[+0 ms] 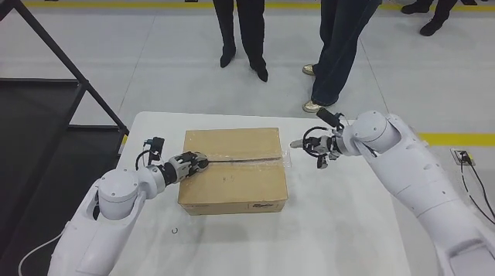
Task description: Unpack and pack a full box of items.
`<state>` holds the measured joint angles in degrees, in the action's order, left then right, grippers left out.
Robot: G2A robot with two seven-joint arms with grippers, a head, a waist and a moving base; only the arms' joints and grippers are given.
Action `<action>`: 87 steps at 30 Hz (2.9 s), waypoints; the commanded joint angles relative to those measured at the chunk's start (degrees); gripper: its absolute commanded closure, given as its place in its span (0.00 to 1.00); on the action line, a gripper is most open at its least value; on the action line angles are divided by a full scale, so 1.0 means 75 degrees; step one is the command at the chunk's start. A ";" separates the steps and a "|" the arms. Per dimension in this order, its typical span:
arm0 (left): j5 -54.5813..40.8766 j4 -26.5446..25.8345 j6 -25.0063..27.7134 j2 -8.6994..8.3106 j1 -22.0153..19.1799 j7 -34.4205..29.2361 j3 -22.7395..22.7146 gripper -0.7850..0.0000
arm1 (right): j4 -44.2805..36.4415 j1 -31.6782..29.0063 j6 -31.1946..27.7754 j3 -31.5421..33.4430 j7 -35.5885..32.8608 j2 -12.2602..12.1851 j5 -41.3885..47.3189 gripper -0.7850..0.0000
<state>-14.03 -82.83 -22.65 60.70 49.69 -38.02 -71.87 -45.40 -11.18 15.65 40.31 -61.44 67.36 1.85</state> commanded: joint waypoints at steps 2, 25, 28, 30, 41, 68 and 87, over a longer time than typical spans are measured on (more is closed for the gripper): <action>-0.0016 -0.0008 0.0010 0.0001 0.0017 0.0008 -0.0011 1.00 | -0.0771 -0.0089 0.0193 0.0206 0.0318 -0.0098 -0.0153 0.00; -0.0157 -0.0265 0.0140 -0.0018 0.0191 0.0029 -0.0218 1.00 | -0.4254 -0.1236 0.1122 0.0791 0.0403 -0.0342 0.0272 1.00; -0.0168 -0.0256 0.0160 -0.0017 0.0194 0.0009 -0.0217 1.00 | -0.3948 -0.1190 0.1095 0.0598 0.0672 -0.0200 0.0523 1.00; -0.0178 -0.0264 0.0180 -0.0020 0.0203 0.0008 -0.0239 1.00 | -0.3618 -0.1085 0.1170 0.0401 0.0854 -0.0083 0.0568 1.00; -0.0184 -0.0406 0.0215 -0.0032 0.0315 0.0031 -0.0303 1.00 | -0.2067 -0.0765 0.1018 -0.0027 0.1379 0.0398 0.1154 1.00; -0.0397 -0.0789 0.0318 -0.0111 0.0848 0.0212 -0.0862 1.00 | -0.1502 -0.0608 0.0450 -0.0417 0.1571 0.0966 0.0886 1.00; -0.0947 -0.0537 0.0486 -0.0243 0.1345 0.0335 -0.1944 1.00 | -0.0352 0.0024 0.0028 -0.1164 0.1590 0.1960 0.1229 1.00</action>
<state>-21.00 -87.02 -19.04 58.92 59.61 -35.56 -86.16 -48.47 -11.17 16.03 31.78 -49.50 81.73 10.95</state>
